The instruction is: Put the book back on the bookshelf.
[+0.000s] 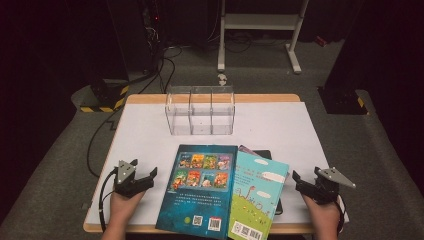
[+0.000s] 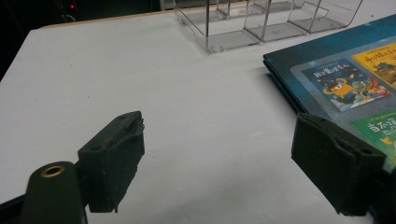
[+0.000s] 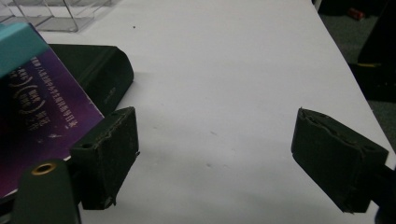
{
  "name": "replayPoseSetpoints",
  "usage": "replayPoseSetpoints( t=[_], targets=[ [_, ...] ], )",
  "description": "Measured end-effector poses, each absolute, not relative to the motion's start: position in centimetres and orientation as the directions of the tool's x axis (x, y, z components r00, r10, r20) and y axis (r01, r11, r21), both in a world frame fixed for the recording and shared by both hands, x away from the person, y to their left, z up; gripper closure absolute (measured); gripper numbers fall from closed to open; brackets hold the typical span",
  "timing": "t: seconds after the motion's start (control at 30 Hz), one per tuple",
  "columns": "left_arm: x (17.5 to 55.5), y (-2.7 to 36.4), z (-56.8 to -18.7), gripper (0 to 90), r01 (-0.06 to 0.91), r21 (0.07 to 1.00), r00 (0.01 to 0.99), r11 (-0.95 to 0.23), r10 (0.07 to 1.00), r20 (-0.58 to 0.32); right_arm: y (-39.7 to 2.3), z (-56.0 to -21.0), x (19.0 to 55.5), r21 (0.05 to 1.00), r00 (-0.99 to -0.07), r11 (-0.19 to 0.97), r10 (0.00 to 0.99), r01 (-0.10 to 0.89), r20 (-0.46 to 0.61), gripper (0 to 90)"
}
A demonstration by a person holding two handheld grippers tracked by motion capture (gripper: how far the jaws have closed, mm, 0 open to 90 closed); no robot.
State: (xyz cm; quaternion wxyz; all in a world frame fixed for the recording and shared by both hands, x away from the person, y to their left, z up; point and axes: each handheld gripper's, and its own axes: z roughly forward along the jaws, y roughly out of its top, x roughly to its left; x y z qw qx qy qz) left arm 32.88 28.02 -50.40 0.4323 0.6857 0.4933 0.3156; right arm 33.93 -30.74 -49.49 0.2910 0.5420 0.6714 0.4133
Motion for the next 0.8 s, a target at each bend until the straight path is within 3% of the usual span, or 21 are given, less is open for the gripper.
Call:
replayPoseSetpoints(
  t=[0.57,0.67,0.8],
  targets=[
    [32.1,28.1,-48.8,17.0,0.415,0.905,0.326,-0.095,0.944,-0.050,-30.7,-48.4,33.0,0.900,-0.271,0.098,0.962,0.425,0.024,16.6],
    [32.2,27.8,-48.1,17.0,0.440,0.897,0.365,-0.038,0.920,-0.140,-30.6,-47.8,33.0,0.900,-0.281,0.104,0.960,0.424,0.021,17.4],
    [32.3,26.1,-48.3,16.9,0.491,0.865,0.440,-0.101,0.886,-0.146,-30.3,-46.6,33.1,0.908,-0.287,0.098,0.958,0.407,0.026,17.5]
  ],
)
